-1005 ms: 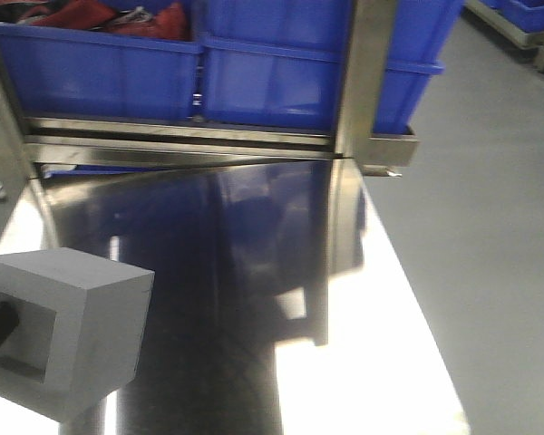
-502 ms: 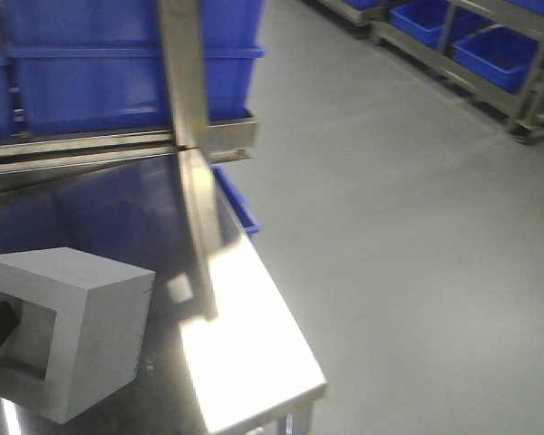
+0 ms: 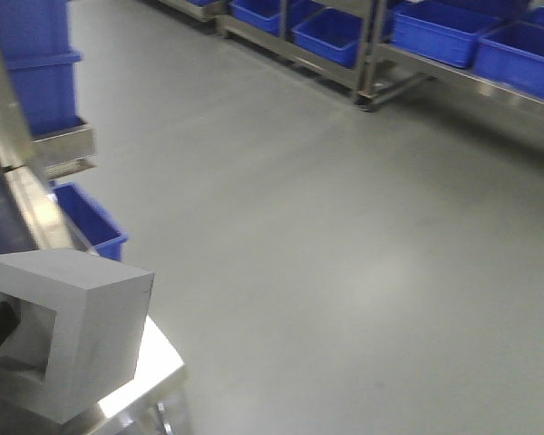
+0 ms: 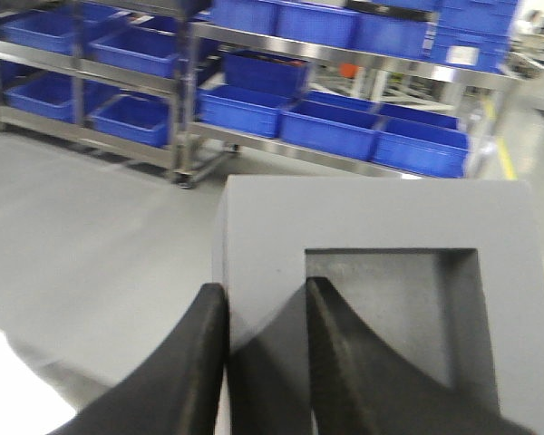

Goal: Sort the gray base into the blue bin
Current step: 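Drive the base away from the table holding the block in the left gripper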

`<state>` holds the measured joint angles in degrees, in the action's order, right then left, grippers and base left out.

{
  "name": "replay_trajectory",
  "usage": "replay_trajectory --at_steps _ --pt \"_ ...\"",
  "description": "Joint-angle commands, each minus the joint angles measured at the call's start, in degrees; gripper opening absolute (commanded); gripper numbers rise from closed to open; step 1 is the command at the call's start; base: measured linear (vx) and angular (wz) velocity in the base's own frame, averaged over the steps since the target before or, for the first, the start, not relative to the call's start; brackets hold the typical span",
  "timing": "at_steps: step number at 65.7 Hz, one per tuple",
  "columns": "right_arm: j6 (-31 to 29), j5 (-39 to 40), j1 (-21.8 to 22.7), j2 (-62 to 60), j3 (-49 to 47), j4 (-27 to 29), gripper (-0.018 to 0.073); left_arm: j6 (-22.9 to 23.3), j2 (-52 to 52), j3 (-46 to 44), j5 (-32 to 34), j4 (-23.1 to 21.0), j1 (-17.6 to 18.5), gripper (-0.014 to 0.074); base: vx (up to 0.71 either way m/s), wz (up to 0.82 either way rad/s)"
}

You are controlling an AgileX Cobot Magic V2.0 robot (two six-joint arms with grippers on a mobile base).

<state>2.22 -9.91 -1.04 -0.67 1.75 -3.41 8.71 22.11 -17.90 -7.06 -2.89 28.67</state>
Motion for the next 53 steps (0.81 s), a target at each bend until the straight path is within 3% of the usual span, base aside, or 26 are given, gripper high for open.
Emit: replay_trajectory --at_steps 1,53 --pt "-0.31 4.26 0.26 -0.65 0.83 -0.35 -0.0009 0.32 0.37 -2.00 6.41 -0.32 0.13 -0.0006 -0.03 -0.57" --pt "-0.31 4.26 0.26 -0.65 0.83 -0.35 -0.0009 0.32 0.37 -2.00 6.41 -0.32 0.13 -0.0006 0.00 -0.72"
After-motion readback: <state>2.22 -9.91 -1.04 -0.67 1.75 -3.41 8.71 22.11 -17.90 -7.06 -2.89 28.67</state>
